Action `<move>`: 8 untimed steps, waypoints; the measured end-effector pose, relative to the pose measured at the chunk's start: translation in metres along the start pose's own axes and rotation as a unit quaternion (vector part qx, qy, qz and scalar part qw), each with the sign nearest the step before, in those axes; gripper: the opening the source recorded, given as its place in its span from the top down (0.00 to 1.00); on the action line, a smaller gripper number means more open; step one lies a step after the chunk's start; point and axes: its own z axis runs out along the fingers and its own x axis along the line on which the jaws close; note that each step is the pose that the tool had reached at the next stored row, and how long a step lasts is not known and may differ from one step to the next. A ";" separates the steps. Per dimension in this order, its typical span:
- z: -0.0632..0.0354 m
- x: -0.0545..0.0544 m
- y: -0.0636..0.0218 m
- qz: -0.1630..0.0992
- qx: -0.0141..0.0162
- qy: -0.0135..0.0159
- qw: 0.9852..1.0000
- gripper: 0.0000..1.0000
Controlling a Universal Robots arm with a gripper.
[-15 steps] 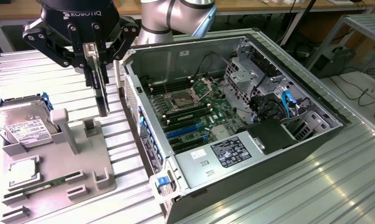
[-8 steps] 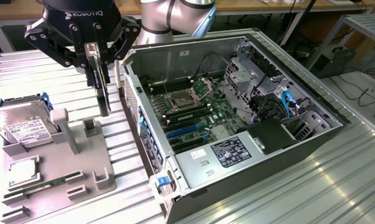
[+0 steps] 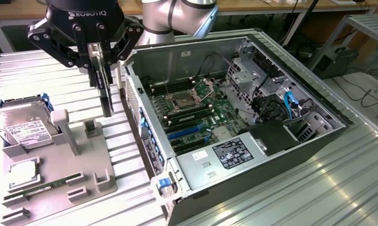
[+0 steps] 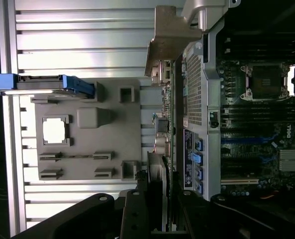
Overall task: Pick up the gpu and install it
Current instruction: 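Pick up the gpu and move the gpu toward the slot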
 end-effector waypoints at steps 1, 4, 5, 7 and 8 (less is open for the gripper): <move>0.0001 -0.001 0.0000 0.000 0.000 0.000 1.000 0.73; 0.0001 -0.002 0.0000 0.000 0.000 0.000 1.000 0.73; 0.0001 -0.003 0.0001 0.000 0.000 0.000 1.000 0.73; 0.0002 -0.005 0.0001 0.000 0.000 0.000 1.000 0.73; 0.0002 -0.006 0.0001 0.000 0.000 0.000 1.000 0.73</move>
